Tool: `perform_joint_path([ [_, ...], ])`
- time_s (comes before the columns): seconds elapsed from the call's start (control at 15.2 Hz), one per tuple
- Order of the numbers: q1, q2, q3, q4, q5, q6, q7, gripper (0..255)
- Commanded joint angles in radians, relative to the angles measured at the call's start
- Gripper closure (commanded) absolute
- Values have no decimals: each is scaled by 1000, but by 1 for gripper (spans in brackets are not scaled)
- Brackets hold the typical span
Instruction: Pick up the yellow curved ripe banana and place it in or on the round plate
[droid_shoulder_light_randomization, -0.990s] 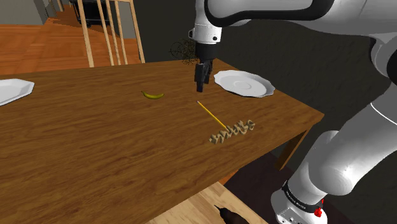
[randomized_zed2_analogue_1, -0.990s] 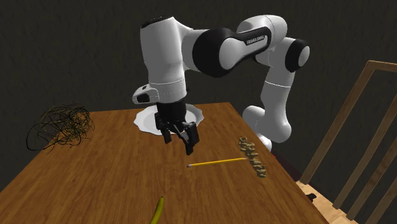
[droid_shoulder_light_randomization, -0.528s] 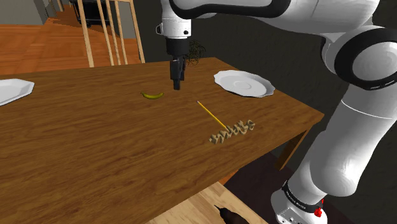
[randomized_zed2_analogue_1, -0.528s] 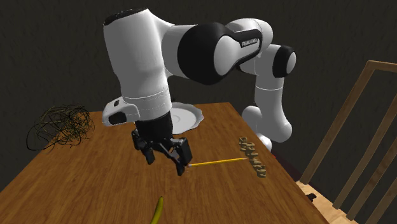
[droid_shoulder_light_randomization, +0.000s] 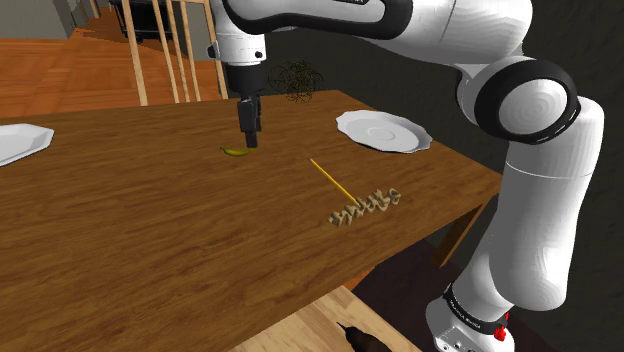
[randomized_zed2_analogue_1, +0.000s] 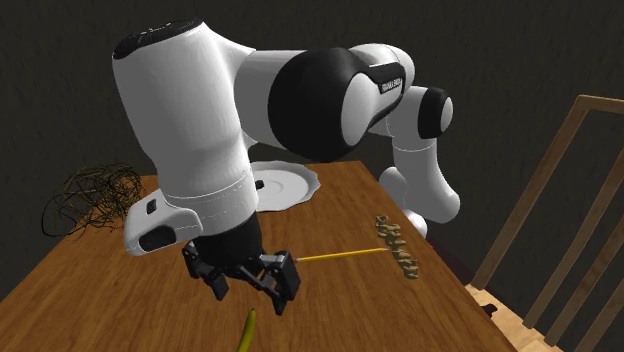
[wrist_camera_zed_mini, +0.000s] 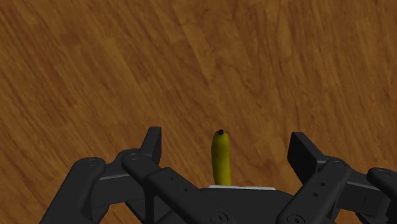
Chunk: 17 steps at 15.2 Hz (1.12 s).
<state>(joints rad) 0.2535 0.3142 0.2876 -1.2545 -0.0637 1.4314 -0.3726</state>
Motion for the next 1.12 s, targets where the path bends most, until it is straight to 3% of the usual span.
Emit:
perform_joint_path([
  [0.0,-2,-9,0,-39,2,30,-1,0],
  [0.2,-9,-31,0,-119,8,88,-4,0],
  [0.73,-9,-31,0,-119,8,88,-4,0],
  [0.79,-9,-31,0,-119,8,88,-4,255],
  [1.06,-9,-31,0,-119,8,88,-4,255],
])
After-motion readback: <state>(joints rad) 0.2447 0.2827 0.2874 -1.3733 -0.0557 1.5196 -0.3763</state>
